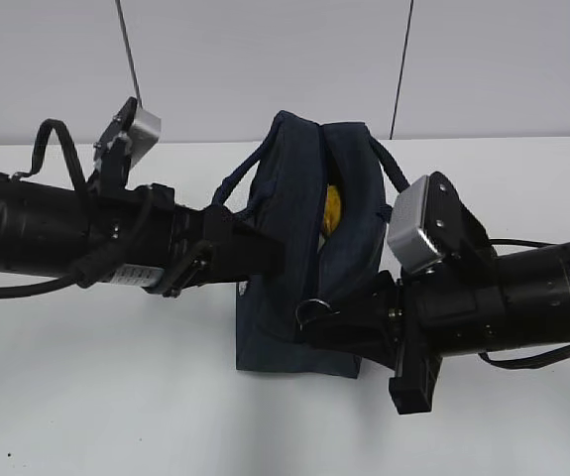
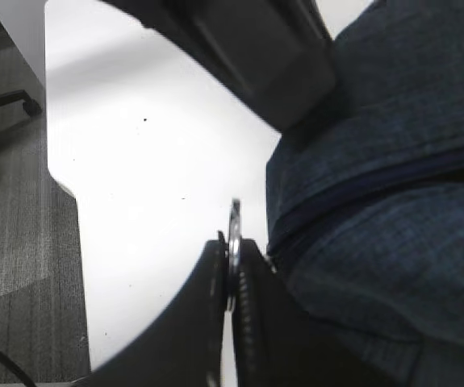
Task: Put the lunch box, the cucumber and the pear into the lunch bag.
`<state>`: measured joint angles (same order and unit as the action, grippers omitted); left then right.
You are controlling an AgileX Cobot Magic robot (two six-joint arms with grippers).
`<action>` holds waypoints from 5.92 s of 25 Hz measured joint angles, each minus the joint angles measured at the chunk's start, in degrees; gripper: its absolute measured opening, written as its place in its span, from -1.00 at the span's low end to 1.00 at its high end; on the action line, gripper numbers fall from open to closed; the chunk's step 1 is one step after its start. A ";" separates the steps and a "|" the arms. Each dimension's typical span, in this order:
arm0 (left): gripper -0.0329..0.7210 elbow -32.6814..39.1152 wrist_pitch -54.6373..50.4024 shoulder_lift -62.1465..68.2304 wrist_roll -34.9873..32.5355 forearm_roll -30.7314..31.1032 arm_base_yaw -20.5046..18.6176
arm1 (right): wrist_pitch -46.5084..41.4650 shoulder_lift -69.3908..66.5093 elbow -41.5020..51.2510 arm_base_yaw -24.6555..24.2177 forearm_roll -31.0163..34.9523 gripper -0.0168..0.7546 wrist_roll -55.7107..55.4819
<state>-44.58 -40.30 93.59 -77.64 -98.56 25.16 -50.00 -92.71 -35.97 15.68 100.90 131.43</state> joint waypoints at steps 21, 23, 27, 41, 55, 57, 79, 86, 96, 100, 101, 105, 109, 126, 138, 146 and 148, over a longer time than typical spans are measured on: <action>0.18 0.00 -1.19 0.00 0.00 9.27 0.05 | 0.79 6.54 0.04 0.00 0.90 -0.94 -2.64; 0.18 0.00 -1.14 0.00 0.00 9.32 0.51 | 0.79 6.68 0.04 0.00 0.90 -0.94 -2.64; 0.18 0.00 0.64 0.00 -1.93 9.42 3.57 | 0.77 6.68 -0.46 0.00 0.90 -0.94 -2.88; -0.18 0.00 9.50 0.00 -2.79 7.63 6.15 | 2.73 6.68 -3.23 0.00 0.79 -0.94 -3.05; -0.79 0.00 10.75 0.00 -2.97 7.52 6.32 | 3.88 6.68 -4.38 0.00 0.70 -0.94 -3.56; -0.86 0.00 10.87 0.00 -3.03 7.52 6.32 | 3.97 6.68 -4.74 0.00 0.59 -0.94 -3.56; -0.96 -0.42 11.08 0.00 -3.03 13.67 6.32 | 12.06 6.68 -11.51 0.04 0.14 -0.94 -4.02; -0.96 -0.47 10.74 0.00 -3.03 15.48 6.32 | 14.05 4.86 -14.69 0.04 0.14 -0.94 -4.06; -0.96 -0.47 10.55 0.00 -3.03 16.65 6.32 | 14.78 0.17 -20.34 -1.80 0.08 -0.94 -4.83; -0.96 -0.47 10.61 0.00 -3.03 16.69 6.32 | 14.78 -2.19 -22.63 -3.50 0.08 -0.94 -5.23; -0.96 -0.47 10.67 0.00 -3.03 16.69 6.32 | 14.78 -2.94 -23.20 -3.75 0.08 -0.94 -5.23; -0.96 -0.42 10.54 0.00 -3.03 17.17 6.32 | 15.00 -6.41 -26.42 -5.48 0.43 -0.94 -5.35; -0.96 -0.42 10.48 0.00 -3.03 17.27 6.32 | 15.13 -9.95 -30.34 -6.76 0.48 -0.94 -5.35; -0.96 -0.42 10.11 0.00 -3.03 17.51 6.32 | 10.45 -22.74 -45.51 -11.39 0.26 -0.94 -16.09; -0.96 -0.42 10.07 0.00 -3.03 17.25 6.32 | 1.87 -24.41 -48.68 -13.41 -8.28 -0.94 -37.73; -0.88 -0.30 9.42 0.10 -3.03 13.66 6.32 | -2.23 -24.41 -48.77 -13.41 -11.16 -0.94 -45.28; -0.69 -0.30 8.43 0.10 -2.99 13.56 6.32 | -2.36 -24.41 -48.77 -13.50 -11.21 -0.94 -45.71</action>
<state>-44.88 -31.86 93.69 -80.63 -85.00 31.48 -52.36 -117.11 -84.74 2.18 89.69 85.71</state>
